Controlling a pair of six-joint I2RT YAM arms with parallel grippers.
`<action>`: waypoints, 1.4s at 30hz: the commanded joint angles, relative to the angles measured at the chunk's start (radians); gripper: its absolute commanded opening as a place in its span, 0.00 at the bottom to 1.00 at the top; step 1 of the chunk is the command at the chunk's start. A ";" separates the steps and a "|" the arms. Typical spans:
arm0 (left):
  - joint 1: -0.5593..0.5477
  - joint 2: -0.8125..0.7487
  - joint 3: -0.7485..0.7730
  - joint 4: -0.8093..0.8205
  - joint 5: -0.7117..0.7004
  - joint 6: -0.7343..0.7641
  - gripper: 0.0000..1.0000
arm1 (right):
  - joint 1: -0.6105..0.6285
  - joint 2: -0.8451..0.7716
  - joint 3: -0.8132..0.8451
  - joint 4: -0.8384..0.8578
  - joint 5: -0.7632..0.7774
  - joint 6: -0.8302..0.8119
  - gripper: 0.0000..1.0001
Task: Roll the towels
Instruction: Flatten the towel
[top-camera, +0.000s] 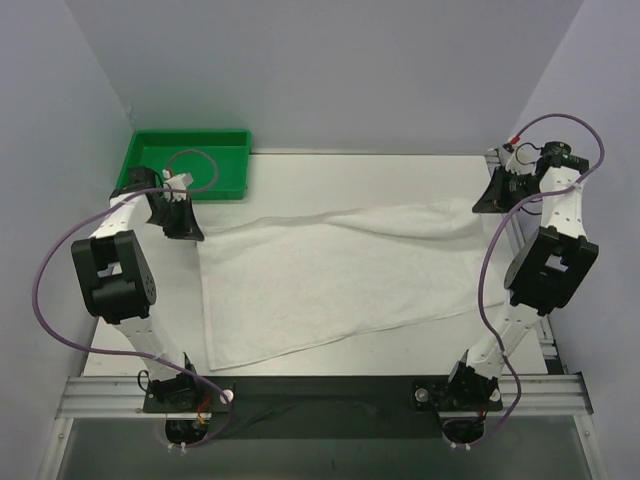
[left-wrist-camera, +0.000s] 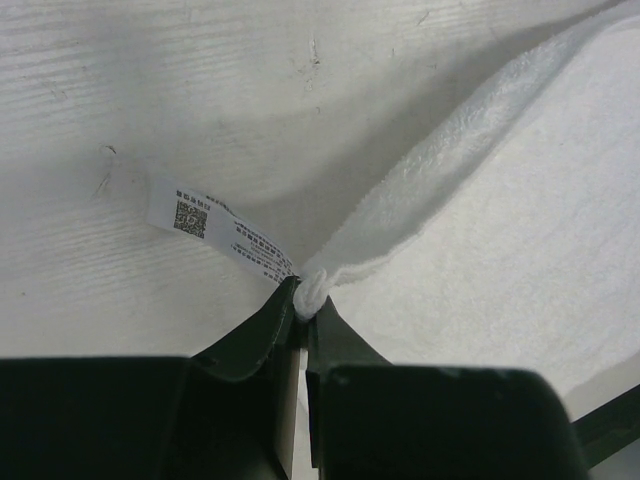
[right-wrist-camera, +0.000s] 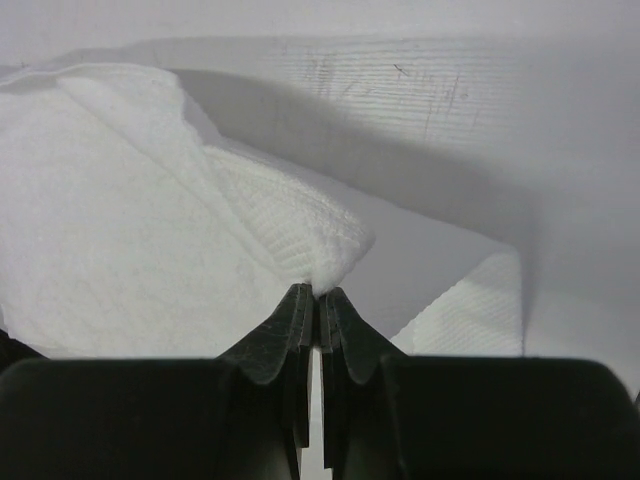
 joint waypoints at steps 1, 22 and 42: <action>0.009 0.035 0.016 0.013 -0.011 0.030 0.00 | -0.006 0.021 -0.009 -0.035 0.022 -0.031 0.00; -0.012 0.397 0.524 -0.017 -0.086 -0.002 0.23 | 0.097 0.355 0.342 0.160 0.347 0.170 0.00; -0.095 -0.146 -0.147 -0.161 -0.089 0.411 0.46 | 0.086 -0.105 -0.361 -0.083 0.351 -0.292 0.41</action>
